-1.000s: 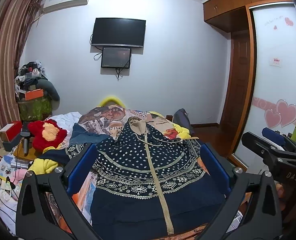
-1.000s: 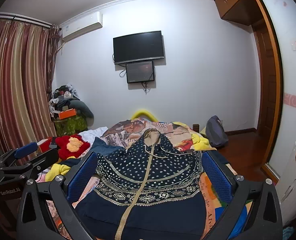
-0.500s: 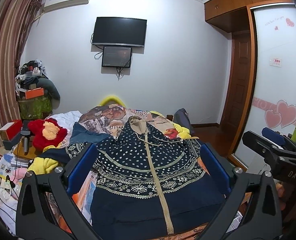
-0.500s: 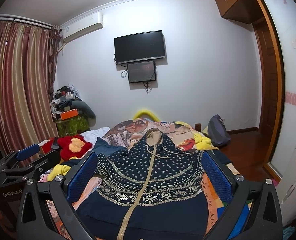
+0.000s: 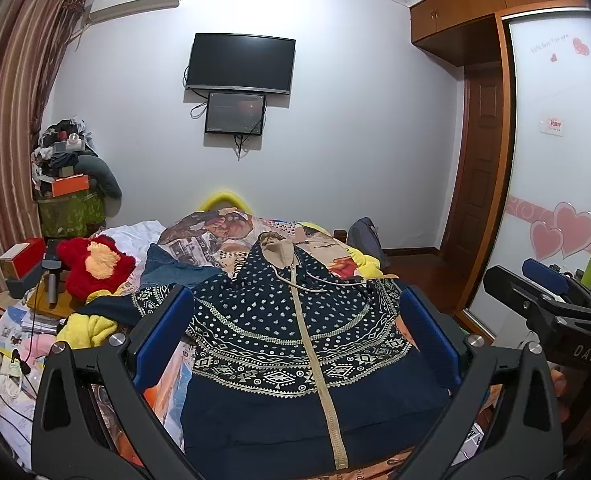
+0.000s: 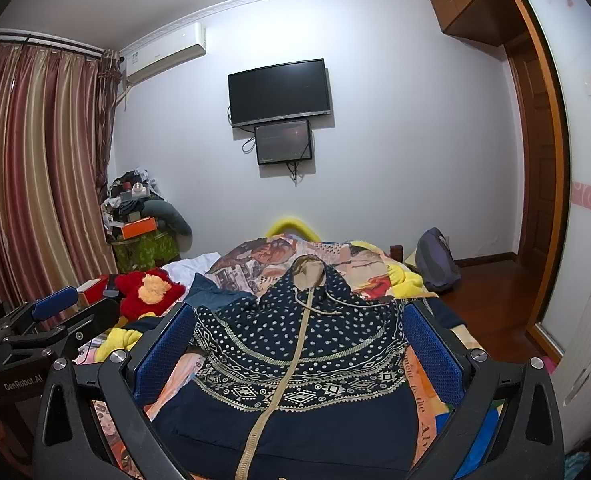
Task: Fold large clothes
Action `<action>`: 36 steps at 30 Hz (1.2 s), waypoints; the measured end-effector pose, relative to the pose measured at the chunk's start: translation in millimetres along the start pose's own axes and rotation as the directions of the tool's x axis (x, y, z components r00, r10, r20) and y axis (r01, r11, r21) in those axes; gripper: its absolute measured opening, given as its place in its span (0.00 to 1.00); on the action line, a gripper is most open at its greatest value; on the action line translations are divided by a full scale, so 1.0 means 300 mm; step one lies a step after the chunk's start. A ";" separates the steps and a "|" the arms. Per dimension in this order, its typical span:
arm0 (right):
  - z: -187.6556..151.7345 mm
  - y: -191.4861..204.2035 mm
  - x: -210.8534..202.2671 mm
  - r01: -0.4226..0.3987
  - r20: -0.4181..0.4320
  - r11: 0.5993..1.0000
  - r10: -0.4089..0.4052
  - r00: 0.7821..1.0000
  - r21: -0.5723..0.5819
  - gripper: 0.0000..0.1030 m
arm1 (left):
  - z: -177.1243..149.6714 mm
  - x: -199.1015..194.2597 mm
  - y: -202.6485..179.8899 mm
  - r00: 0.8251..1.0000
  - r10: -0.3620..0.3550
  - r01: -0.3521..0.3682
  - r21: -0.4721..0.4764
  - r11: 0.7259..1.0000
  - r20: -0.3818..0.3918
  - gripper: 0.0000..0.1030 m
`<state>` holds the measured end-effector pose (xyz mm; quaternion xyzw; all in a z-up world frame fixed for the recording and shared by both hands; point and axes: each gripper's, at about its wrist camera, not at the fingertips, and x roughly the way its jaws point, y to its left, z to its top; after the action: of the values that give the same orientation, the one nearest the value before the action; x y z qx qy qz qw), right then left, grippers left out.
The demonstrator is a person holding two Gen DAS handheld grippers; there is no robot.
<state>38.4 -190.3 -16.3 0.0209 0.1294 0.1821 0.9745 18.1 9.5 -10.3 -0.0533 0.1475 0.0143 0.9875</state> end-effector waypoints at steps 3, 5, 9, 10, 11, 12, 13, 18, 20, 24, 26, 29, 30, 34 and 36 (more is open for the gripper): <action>-0.001 -0.002 -0.001 0.000 0.001 1.000 0.000 1.000 -0.001 1.00 | -0.001 0.001 0.000 1.000 0.001 -0.001 0.000 1.000 0.000 1.00; 0.000 -0.003 0.000 0.000 0.000 1.000 0.000 1.000 -0.001 1.00 | 0.000 0.000 0.002 1.000 0.000 0.000 0.000 1.000 -0.001 1.00; 0.000 -0.005 0.000 0.001 0.000 1.000 -0.001 1.000 -0.001 1.00 | 0.000 0.000 0.003 1.000 0.002 -0.002 -0.001 1.000 0.001 1.00; -0.002 -0.002 0.002 0.001 0.000 1.000 -0.001 1.000 0.000 1.00 | 0.000 0.001 0.003 1.000 0.002 -0.002 -0.001 1.000 0.001 1.00; -0.003 -0.001 0.003 0.001 0.000 1.000 -0.001 1.000 0.000 1.00 | 0.001 0.002 0.003 1.000 0.002 -0.002 0.000 1.000 0.000 1.00; -0.002 -0.002 0.003 0.000 -0.001 1.000 0.000 1.000 0.000 1.00 | 0.001 0.001 0.003 1.000 0.003 -0.003 0.000 1.000 0.000 1.00; -0.003 -0.002 0.003 0.001 -0.001 1.000 -0.001 1.000 0.000 1.00 | 0.000 0.003 0.004 1.000 0.004 -0.004 0.001 1.000 0.000 1.00; -0.017 0.007 0.005 0.004 -0.008 1.000 -0.004 1.000 0.002 1.00 | -0.002 0.002 0.009 1.000 0.000 0.000 -0.003 1.000 -0.003 1.00; -0.021 0.011 0.009 0.006 -0.013 1.000 -0.006 1.000 0.005 1.00 | -0.001 0.004 0.011 1.000 0.001 -0.001 -0.001 1.000 -0.004 1.00; -0.018 -0.002 0.029 0.007 -0.021 1.000 -0.006 1.000 0.015 1.00 | 0.003 0.020 0.021 1.000 0.006 -0.006 0.007 1.000 -0.010 1.00; -0.020 -0.005 0.046 0.007 -0.027 1.000 -0.007 1.000 0.020 1.00 | 0.004 0.034 0.028 1.000 0.009 -0.009 0.009 1.000 -0.015 1.00; -0.017 -0.005 0.079 0.007 -0.037 1.000 -0.006 0.999 0.020 1.00 | 0.007 0.065 0.047 1.000 0.022 -0.021 0.016 1.000 -0.019 1.00; -0.016 -0.002 0.094 0.004 -0.040 1.000 -0.003 0.999 0.019 1.00 | 0.010 0.084 0.058 0.999 0.027 -0.026 0.018 0.999 -0.024 1.00; -0.002 0.003 0.183 0.007 -0.052 1.000 -0.006 0.999 0.015 1.00 | 0.018 0.177 0.126 0.997 0.059 -0.058 0.009 0.998 -0.048 1.00; 0.008 0.011 0.245 0.012 -0.067 1.000 -0.011 0.998 0.006 1.00 | 0.019 0.233 0.169 0.994 0.087 -0.087 -0.002 0.996 -0.062 1.00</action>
<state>104.1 -160.6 -31.7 0.0172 0.1629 0.1767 0.9705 84.4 61.4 -30.5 -0.0495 0.1804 0.0559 0.9808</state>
